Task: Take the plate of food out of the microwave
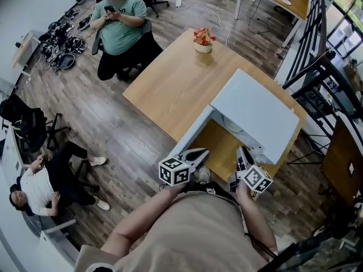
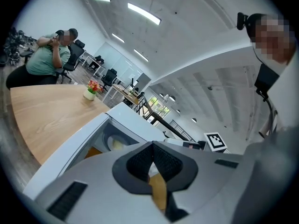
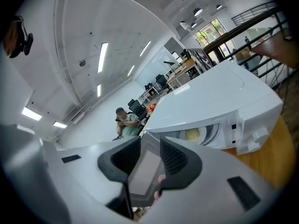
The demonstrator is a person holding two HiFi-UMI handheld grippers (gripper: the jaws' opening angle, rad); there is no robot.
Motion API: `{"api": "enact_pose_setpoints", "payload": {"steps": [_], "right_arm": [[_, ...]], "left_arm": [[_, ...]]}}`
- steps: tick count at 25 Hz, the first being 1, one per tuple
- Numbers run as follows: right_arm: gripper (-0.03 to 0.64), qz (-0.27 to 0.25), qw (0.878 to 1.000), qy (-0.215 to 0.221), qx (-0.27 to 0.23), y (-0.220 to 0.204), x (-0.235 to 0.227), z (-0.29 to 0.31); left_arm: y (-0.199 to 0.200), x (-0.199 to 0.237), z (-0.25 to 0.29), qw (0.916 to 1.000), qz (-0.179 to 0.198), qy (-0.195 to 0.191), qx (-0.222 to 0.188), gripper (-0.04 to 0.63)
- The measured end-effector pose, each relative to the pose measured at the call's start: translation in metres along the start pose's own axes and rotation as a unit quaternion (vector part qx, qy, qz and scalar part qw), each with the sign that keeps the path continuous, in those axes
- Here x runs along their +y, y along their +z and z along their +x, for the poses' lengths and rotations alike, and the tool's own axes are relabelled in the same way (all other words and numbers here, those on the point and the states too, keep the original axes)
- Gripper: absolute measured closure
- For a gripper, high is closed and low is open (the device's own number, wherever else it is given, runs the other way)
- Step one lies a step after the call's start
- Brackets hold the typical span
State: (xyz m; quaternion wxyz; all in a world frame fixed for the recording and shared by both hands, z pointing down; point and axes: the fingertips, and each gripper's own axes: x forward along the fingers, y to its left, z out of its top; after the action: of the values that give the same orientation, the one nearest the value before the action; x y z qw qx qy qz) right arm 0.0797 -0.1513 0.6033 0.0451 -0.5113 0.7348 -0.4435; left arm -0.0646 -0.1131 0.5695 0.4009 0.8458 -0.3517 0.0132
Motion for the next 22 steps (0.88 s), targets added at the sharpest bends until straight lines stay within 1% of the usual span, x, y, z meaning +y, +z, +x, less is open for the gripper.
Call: {"api": "enact_pose_setpoints", "payload": {"steps": [2, 3, 4, 5, 8, 10, 12, 16, 20, 22], "right_arm": [[0.492, 0.008, 1.000, -0.006, -0.021, 0.000, -0.012, 0.010], [0.439, 0.017, 0.999, -0.008, -0.033, 0.000, -0.021, 0.015], [0.362, 0.030, 0.999, -0.009, -0.042, -0.001, -0.030, 0.021], [0.311, 0.046, 0.998, -0.011, -0.048, -0.004, -0.037, 0.026], [0.310, 0.115, 0.992, -0.036, -0.041, -0.023, -0.066, 0.045], [0.310, 0.168, 0.983, -0.057, -0.037, -0.037, -0.085, 0.059], [0.310, 0.208, 0.974, -0.077, -0.042, -0.047, -0.104, 0.073], [0.311, 0.248, 0.959, -0.119, -0.060, -0.054, -0.137, 0.102], [0.314, 0.286, 0.943, -0.159, -0.064, -0.073, -0.162, 0.119], [0.352, 0.307, 0.934, -0.172, -0.066, -0.080, -0.172, 0.127]], "left_arm": [[0.004, 0.006, 0.002, 0.9996, 0.000, 0.025, -0.014, 0.592], [0.007, 0.007, 0.005, 0.9991, 0.001, 0.037, -0.021, 0.592], [0.009, 0.007, 0.009, 0.9986, 0.002, 0.046, -0.027, 0.592], [0.010, 0.006, 0.014, 0.9981, 0.006, 0.053, -0.031, 0.592], [0.013, 0.004, 0.028, 0.9973, 0.023, 0.063, -0.032, 0.592], [0.013, 0.006, 0.037, 0.9972, 0.032, 0.065, -0.022, 0.592], [0.014, 0.011, 0.044, 0.9969, 0.035, 0.070, -0.013, 0.592], [0.030, 0.022, 0.054, 0.9960, 0.038, 0.079, -0.018, 0.592], [0.025, 0.023, 0.059, 0.9959, 0.041, 0.081, -0.001, 0.592], [0.021, 0.025, 0.059, 0.9957, 0.038, 0.084, 0.006, 0.592]]}}
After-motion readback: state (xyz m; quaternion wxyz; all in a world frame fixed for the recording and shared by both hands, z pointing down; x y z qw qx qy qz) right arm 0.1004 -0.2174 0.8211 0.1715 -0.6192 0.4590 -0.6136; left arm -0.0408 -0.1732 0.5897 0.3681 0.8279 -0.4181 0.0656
